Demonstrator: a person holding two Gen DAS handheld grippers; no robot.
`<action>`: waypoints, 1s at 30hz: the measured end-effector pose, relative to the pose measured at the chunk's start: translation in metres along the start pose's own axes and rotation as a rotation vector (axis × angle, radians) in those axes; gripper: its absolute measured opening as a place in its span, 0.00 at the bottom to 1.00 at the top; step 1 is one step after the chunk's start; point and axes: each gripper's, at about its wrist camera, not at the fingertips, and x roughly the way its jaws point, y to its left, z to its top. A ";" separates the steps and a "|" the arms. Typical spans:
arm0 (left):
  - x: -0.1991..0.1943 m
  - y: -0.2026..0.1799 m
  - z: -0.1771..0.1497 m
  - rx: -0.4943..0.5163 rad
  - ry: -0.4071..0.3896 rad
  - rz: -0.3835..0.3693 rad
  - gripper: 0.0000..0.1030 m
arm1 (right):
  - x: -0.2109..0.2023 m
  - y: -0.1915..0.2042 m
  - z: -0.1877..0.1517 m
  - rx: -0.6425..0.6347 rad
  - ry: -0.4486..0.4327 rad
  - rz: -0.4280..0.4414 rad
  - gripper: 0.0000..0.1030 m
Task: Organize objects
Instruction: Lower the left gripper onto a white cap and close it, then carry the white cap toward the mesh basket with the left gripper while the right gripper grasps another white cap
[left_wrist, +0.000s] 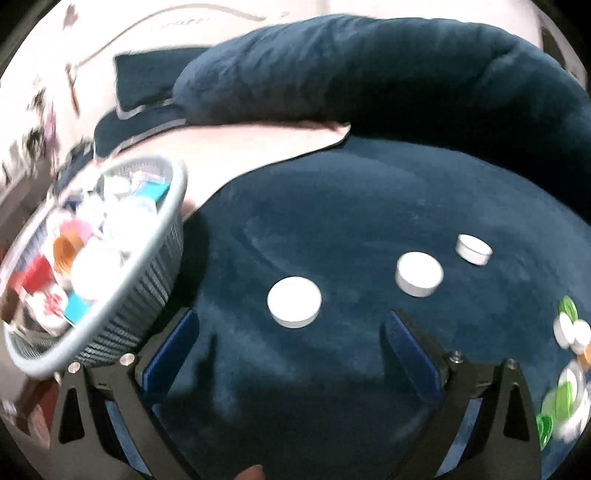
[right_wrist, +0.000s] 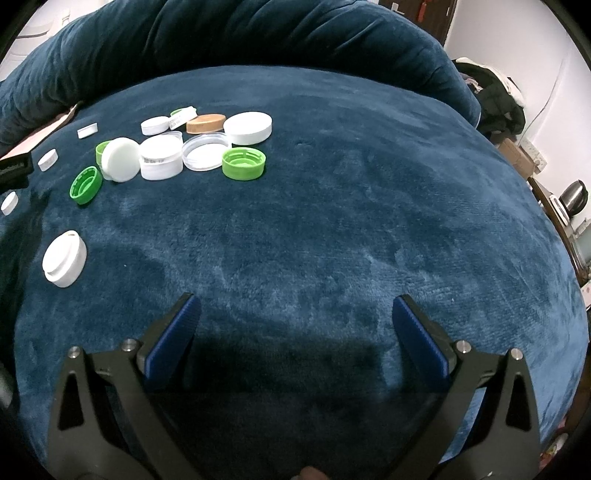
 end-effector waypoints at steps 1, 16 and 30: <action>0.006 0.001 0.001 -0.012 0.019 -0.008 0.97 | 0.000 0.000 0.000 0.000 0.000 0.000 1.00; 0.017 0.013 0.008 0.099 0.081 -0.205 0.32 | -0.007 0.002 0.009 -0.021 0.019 -0.014 1.00; -0.062 0.079 0.059 0.192 0.039 -0.418 0.32 | -0.056 0.111 0.076 -0.219 -0.129 0.260 1.00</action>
